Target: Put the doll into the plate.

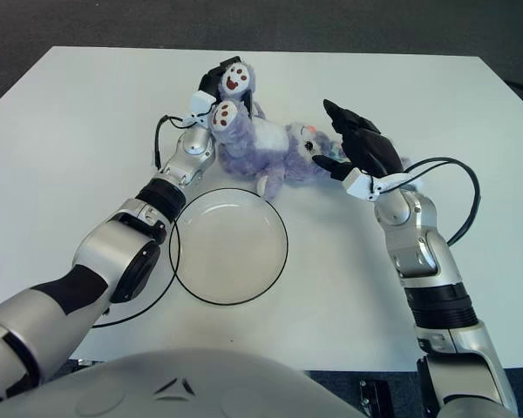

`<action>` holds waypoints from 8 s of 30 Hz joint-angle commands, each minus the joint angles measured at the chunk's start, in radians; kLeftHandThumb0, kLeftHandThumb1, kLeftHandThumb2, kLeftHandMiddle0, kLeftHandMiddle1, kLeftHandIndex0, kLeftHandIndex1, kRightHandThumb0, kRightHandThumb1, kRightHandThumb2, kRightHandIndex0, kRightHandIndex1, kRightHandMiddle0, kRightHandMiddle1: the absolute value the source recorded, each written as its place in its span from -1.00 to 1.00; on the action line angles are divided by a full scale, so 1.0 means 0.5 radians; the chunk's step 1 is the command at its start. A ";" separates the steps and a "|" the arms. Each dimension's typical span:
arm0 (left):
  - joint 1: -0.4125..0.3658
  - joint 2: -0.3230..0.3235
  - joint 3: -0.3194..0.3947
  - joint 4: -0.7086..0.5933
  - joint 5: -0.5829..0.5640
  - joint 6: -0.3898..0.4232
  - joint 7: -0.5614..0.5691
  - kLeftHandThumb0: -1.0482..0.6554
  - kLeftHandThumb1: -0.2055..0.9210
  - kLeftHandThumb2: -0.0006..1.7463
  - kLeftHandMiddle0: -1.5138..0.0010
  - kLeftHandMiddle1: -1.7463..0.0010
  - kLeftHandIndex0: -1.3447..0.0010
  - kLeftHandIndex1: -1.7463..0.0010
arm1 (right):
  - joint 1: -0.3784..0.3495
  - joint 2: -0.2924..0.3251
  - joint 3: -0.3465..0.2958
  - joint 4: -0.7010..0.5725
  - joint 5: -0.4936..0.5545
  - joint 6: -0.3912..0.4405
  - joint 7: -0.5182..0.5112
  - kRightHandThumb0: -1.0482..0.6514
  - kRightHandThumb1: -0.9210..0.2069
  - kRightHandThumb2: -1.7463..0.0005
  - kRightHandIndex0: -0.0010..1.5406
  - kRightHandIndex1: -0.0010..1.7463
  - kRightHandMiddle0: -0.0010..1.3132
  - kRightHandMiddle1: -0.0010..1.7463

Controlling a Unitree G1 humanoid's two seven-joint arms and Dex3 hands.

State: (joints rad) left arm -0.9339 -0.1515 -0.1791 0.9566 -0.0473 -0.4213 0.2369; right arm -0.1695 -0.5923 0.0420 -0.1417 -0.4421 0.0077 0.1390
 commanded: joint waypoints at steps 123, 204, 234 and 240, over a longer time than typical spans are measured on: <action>-0.149 -0.397 0.039 0.095 0.023 -0.073 0.006 0.84 -0.32 0.70 0.05 -1.00 -0.45 -1.00 | 0.017 -0.071 -0.069 -0.162 0.717 0.702 0.984 -1.00 -1.00 0.61 -1.00 -1.00 -1.00 -0.95; -0.075 -0.509 -0.033 -0.107 -0.021 0.050 0.023 0.85 -0.33 0.71 0.04 -1.00 -0.45 -1.00 | -0.125 0.453 0.240 0.747 -0.234 0.243 -0.824 -0.49 0.05 0.02 -0.99 0.17 -1.00 0.66; -0.054 -0.471 -0.024 -0.122 -0.071 0.075 0.015 0.84 -0.32 0.70 0.04 -1.00 -0.44 -1.00 | -0.113 0.598 0.039 0.779 -0.009 0.042 -1.034 0.23 0.58 -0.85 0.11 0.89 -0.08 1.00; -0.055 -0.455 -0.019 -0.130 -0.082 0.068 0.013 0.84 -0.32 0.70 0.05 -1.00 -0.44 -1.00 | -0.091 0.590 0.018 0.671 -0.023 0.093 -0.995 0.23 0.53 -0.83 0.06 0.94 -0.11 1.00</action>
State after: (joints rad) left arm -0.9349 -0.1516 -0.1981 0.9049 -0.0733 -0.3837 0.2427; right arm -0.2735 -0.3113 0.0642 0.2277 -0.4563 0.0086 -0.3796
